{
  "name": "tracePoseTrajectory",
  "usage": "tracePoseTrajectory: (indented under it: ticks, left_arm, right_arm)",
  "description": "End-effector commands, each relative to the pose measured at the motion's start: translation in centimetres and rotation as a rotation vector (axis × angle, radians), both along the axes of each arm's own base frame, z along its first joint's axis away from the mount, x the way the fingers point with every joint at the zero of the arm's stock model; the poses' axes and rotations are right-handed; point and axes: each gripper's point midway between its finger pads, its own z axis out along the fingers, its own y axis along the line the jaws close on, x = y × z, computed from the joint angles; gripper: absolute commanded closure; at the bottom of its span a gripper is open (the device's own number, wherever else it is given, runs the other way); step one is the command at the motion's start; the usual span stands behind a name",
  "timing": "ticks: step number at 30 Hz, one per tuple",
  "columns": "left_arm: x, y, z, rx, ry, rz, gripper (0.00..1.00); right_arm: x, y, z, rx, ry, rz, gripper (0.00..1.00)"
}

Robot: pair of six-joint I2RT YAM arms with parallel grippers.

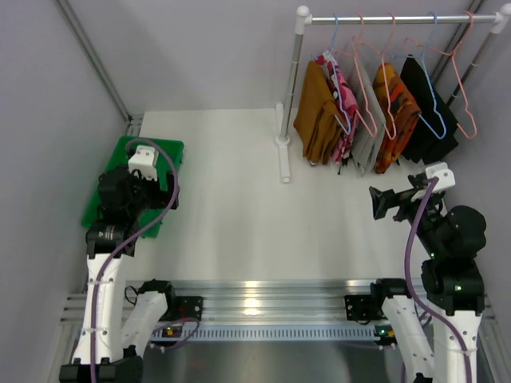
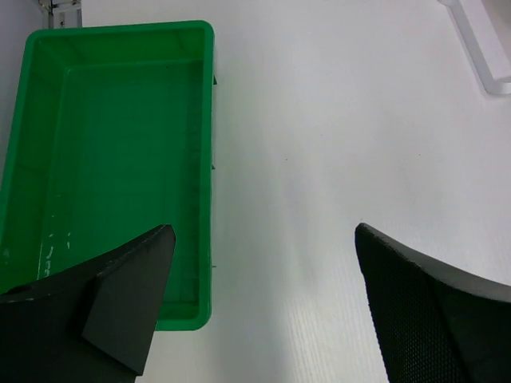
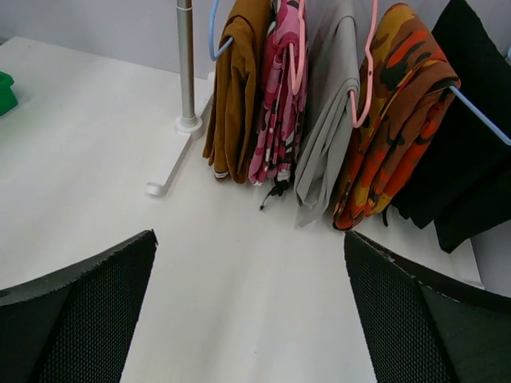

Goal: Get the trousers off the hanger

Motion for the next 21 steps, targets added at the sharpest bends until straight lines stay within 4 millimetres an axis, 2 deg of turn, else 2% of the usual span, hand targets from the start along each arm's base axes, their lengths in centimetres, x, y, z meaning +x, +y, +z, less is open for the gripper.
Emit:
tracePoseTrajectory:
  ticks: [1, 4, 7, 10, 13, 14, 16, 17, 19, 20, 21]
  left_arm:
    - [1.1, 1.0, 1.1, 0.015, -0.049, 0.050, 0.01]
    - [1.2, 0.5, 1.2, -0.002, -0.056, 0.030, 0.01]
    - [1.3, -0.1, 1.4, -0.013, -0.055, -0.005, 0.01]
    - [1.6, -0.2, 1.3, -0.006, -0.049, -0.016, 0.01]
    - [1.7, -0.3, 1.4, -0.013, -0.051, -0.017, 0.01]
    - [1.7, -0.3, 1.4, -0.017, -0.051, -0.017, 0.01]
    - [1.8, -0.4, 1.4, -0.023, -0.052, -0.021, 0.01]
    - [1.8, -0.5, 1.4, -0.021, -0.051, -0.024, 0.01]
    - [2.0, -0.3, 1.3, -0.023, -0.053, -0.011, 0.01]
    - [2.1, -0.2, 1.3, -0.022, -0.050, -0.007, 0.01]
    - [2.3, -0.2, 1.2, -0.023, -0.044, -0.002, 0.01]
  right_arm:
    - [-0.3, 0.4, 2.5, 0.021, -0.034, 0.019, 0.00]
    - [0.2, 0.8, 3.5, 0.021, -0.005, 0.043, 0.00]
    - [1.0, 2.0, 4.6, 0.025, 0.061, 0.117, 0.01]
    - [2.4, 2.9, 6.3, 0.039, 0.146, 0.177, 0.04]
    - [4.4, 3.2, 8.7, 0.072, 0.193, 0.185, 0.11]
    - [5.7, 3.2, 10.2, 0.079, 0.191, 0.187, 0.15]
    - [6.9, 3.2, 11.1, 0.106, 0.208, 0.177, 0.18]
    - [8.1, 3.2, 12.1, 0.115, 0.201, 0.175, 0.20]
    - [9.7, 3.2, 12.8, 0.121, 0.199, 0.161, 0.25]
    - [11.0, 4.0, 13.3, 0.151, 0.212, 0.173, 0.30]
    - [11.6, 4.7, 13.5, 0.152, 0.217, 0.187, 0.30]
